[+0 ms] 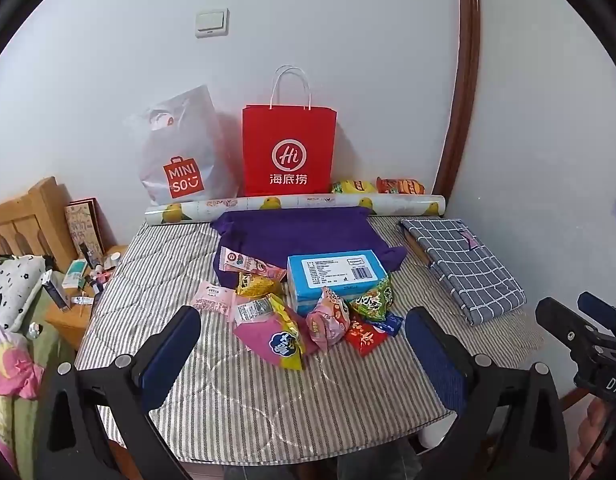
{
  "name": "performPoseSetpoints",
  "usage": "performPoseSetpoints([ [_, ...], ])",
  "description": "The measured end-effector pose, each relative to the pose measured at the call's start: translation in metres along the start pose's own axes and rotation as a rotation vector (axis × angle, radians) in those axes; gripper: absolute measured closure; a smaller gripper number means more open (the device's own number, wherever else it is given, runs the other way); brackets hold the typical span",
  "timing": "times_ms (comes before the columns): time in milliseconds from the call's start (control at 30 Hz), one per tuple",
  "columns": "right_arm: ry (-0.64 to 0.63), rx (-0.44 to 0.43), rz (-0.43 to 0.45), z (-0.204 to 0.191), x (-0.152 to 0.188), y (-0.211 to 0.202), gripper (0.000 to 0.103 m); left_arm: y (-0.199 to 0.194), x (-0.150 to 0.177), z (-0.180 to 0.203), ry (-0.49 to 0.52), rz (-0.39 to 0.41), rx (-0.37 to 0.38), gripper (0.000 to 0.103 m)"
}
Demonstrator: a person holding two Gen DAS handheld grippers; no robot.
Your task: Organize snacks
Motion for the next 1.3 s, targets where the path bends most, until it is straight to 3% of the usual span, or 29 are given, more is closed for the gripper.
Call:
performPoseSetpoints([
  [1300,-0.001,-0.018,0.017,-0.004,0.006,-0.007,0.0,-0.008,0.004,0.008,0.01,0.018,0.01,0.0],
])
Point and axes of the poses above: each gripper's, at about its wrist camera, not at the fingertips, and y roughly the way its jaws point, z to its right, x to its underside, the point moved 5 cm from there along y, roughly the way its jaws point, and after that the axes turned 3 degrees about z, right-handed, at the moved point
